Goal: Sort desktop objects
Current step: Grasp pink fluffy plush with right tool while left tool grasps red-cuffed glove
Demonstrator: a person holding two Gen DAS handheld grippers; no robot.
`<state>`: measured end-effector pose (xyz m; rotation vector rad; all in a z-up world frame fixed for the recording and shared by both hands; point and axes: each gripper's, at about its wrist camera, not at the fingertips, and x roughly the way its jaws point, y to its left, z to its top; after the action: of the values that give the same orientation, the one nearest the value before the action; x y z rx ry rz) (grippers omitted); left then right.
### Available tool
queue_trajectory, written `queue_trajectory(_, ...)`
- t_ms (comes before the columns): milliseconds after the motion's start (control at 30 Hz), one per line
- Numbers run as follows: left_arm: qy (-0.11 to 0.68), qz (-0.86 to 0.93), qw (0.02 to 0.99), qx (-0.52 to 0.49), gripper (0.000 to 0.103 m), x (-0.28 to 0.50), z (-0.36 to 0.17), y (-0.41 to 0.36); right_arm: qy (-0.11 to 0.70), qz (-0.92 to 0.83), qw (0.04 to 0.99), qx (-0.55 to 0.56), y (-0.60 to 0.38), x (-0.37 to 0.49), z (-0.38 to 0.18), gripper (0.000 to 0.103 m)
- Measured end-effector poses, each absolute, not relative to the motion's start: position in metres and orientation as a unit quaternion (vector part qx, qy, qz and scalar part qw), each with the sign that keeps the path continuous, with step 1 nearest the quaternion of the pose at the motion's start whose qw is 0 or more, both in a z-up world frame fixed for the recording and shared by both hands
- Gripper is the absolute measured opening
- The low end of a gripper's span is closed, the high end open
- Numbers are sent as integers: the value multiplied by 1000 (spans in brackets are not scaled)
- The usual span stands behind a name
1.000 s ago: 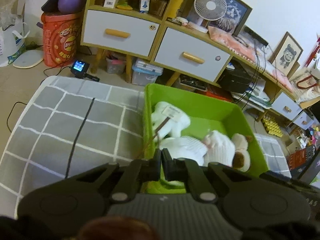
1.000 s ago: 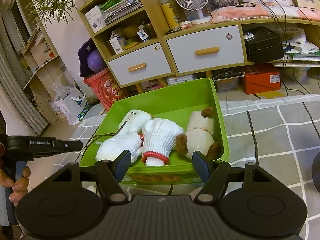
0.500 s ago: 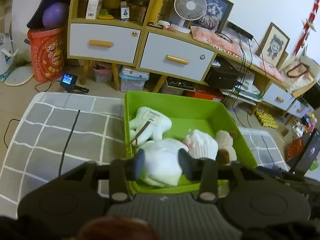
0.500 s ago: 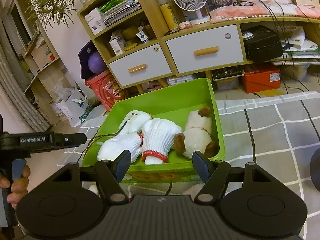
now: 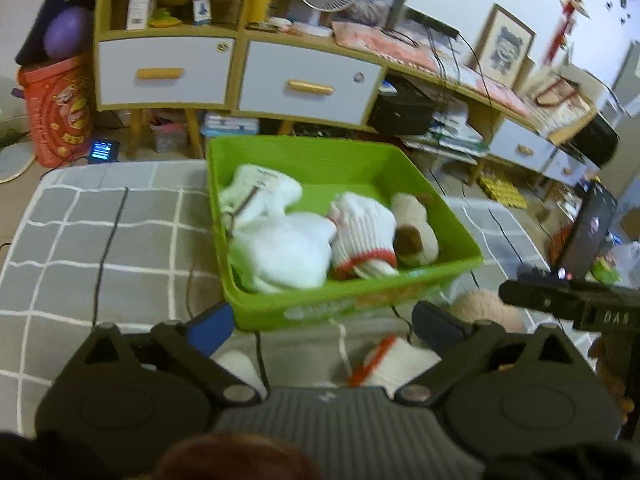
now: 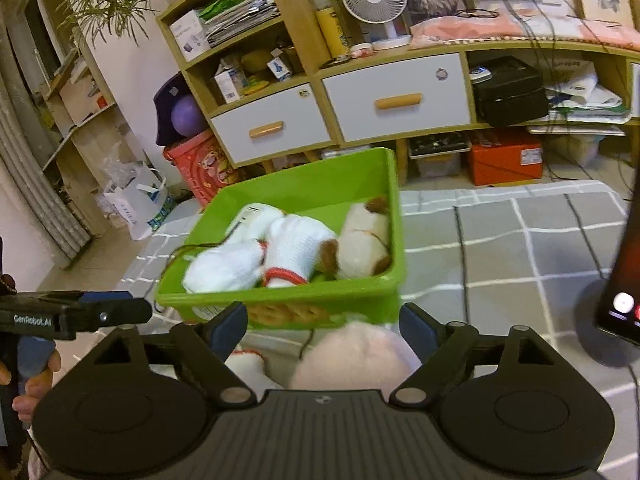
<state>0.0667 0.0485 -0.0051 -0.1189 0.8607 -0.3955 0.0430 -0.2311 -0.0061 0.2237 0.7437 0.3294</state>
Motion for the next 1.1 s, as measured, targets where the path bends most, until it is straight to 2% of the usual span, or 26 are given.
queue_trajectory(1100, 451, -275, 849, 32, 102, 43, -44, -16, 401, 149, 897, 112, -237, 41, -41, 89)
